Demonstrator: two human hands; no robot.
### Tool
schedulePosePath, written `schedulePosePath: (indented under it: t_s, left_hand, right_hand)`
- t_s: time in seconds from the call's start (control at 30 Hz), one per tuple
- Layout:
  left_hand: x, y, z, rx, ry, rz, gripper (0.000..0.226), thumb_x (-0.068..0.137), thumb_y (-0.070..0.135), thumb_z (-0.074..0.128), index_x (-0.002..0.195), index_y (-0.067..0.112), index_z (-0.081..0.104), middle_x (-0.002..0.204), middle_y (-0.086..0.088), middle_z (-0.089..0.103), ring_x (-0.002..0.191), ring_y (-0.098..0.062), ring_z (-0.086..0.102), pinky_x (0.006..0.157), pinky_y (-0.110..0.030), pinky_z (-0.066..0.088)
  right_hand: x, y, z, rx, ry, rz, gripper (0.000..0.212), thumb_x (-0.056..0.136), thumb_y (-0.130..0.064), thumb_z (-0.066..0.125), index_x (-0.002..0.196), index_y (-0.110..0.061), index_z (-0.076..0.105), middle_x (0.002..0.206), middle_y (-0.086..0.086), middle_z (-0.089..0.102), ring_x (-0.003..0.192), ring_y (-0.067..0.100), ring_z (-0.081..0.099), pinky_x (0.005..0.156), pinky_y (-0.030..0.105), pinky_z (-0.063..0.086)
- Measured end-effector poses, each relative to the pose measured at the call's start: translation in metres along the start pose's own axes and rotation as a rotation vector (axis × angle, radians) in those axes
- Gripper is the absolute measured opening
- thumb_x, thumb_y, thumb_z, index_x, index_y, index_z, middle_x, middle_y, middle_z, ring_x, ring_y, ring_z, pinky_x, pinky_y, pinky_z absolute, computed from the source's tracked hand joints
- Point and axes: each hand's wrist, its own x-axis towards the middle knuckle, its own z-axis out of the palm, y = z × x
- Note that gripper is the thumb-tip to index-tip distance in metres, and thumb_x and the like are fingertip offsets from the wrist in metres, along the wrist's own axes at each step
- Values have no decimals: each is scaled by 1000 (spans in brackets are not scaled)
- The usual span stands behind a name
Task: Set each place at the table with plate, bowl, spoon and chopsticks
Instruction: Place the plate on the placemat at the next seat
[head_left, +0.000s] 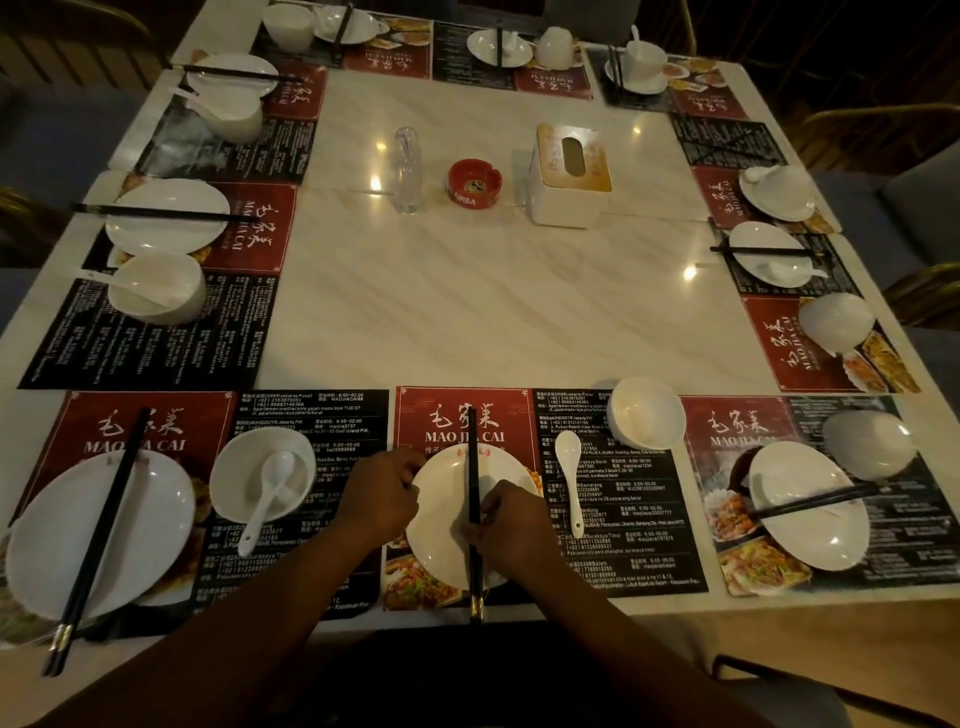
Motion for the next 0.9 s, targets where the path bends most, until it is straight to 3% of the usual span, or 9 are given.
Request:
schedulePosePath:
  t_s: [0.43,0.9]
  left_hand:
    - [-1,1,0,-5,-11,-20,36,85,4,70,113,26,70,97,7,72,88,-7,65,79,-20,51]
    - [-3,1,-1,-26,-9,-54,35,85,4,69,113,25,69,94,8,69,85,-5,63,68,-13,44]
  right_hand:
    - [0,0,-1,5,-19,2,33,76,-35,82,98,-20,62,87,-9,68,69,-3,58,53,10,41]
    - [2,-1,-4,-20,-37,-23,34,75,-42,80,95,-23,59,82,-12,63,70,-2,59,57,13,47]
